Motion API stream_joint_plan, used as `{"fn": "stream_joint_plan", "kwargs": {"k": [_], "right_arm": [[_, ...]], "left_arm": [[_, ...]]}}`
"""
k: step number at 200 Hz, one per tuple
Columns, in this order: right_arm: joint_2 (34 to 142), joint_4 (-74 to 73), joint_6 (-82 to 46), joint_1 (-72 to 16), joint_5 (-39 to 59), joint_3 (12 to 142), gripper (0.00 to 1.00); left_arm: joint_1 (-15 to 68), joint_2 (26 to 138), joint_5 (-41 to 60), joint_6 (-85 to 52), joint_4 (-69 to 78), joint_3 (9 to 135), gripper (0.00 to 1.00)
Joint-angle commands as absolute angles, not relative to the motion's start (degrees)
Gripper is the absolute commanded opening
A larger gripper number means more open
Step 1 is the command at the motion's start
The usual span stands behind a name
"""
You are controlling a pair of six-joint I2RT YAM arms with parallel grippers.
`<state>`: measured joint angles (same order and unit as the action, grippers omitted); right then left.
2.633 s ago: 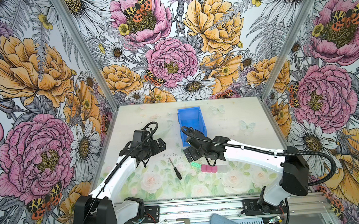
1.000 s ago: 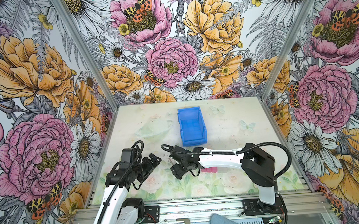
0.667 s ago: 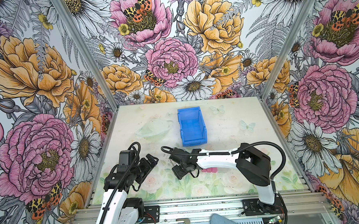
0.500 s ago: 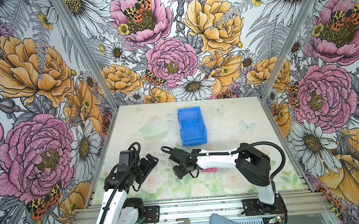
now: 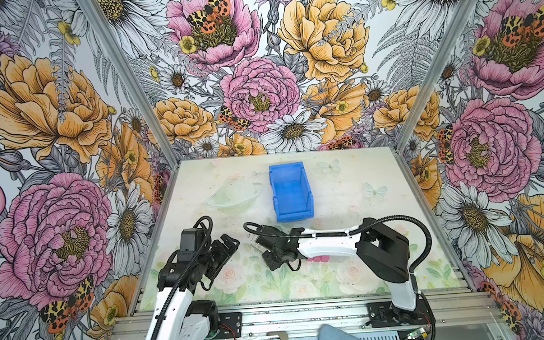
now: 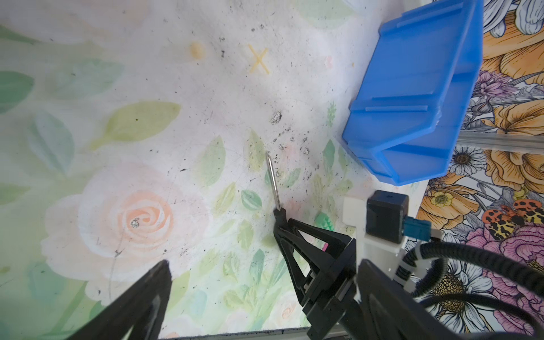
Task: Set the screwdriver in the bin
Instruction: 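Close the right gripper on the black screwdriver handle, then lift the screwdriver with the right gripper and carry it over the blue bin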
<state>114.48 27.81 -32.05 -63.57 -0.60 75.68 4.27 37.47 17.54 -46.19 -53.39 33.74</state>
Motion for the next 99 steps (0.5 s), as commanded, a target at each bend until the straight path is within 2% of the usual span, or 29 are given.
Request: {"fn": "stream_joint_plan", "kwargs": {"k": [1, 29, 57, 99], "right_arm": [[114.5, 29.3, -32.5, -64.1, -1.8, 74.3, 0.2], [114.3, 29.2, -31.5, -64.0, -1.4, 74.5, 0.13], [113.9, 29.1, -30.8, -63.9, -1.1, 75.0, 0.0], [110.8, 27.6, -31.2, -63.3, -0.7, 74.7, 0.0]], "left_arm": [[4.6, 36.9, 16.1, -46.9, -53.6, 33.7, 0.99], [4.7, 36.7, 15.3, -47.3, -53.6, 34.2, 0.99], [4.7, 36.7, 14.8, -47.2, -53.6, 34.6, 0.99], [5.2, 35.4, 14.5, -47.1, -52.2, 34.6, 0.99]]}}
